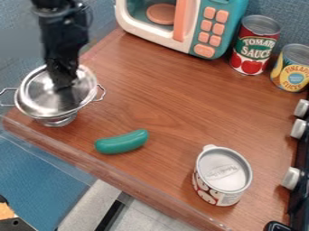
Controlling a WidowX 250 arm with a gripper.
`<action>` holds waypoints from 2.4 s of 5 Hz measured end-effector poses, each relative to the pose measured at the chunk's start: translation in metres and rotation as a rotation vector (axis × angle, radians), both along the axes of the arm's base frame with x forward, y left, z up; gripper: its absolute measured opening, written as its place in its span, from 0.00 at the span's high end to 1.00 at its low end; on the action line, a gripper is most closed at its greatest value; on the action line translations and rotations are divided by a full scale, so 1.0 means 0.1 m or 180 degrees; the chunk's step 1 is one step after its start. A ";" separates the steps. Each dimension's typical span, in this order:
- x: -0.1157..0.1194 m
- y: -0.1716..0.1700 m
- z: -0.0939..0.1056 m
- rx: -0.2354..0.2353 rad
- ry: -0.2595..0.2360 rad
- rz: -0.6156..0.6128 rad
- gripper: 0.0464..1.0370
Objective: Opening the lid from the pot on the left side and putting it on the right next to white can.
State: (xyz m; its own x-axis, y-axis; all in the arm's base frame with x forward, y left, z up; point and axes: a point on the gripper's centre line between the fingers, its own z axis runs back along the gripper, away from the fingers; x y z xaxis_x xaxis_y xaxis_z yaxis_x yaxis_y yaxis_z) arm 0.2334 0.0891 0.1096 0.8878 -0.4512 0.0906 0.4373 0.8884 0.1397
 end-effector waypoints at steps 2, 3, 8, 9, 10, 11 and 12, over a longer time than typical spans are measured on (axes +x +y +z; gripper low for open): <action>0.30 -0.58 0.52 0.0169 -0.0147 -0.1089 0.99; 0.47 -1.08 0.48 0.0175 -0.0040 -0.1632 0.99; 1.07 -2.05 -0.28 0.0062 0.0306 -0.2502 0.99; 1.10 -2.09 -0.39 0.0069 0.0317 -0.2556 0.99; 1.14 -2.11 -0.50 0.0054 0.0332 -0.2562 0.99; 1.16 -2.08 -0.62 0.0116 0.0351 -0.2600 0.99; 1.15 -2.07 -0.65 0.0121 0.0367 -0.2618 0.98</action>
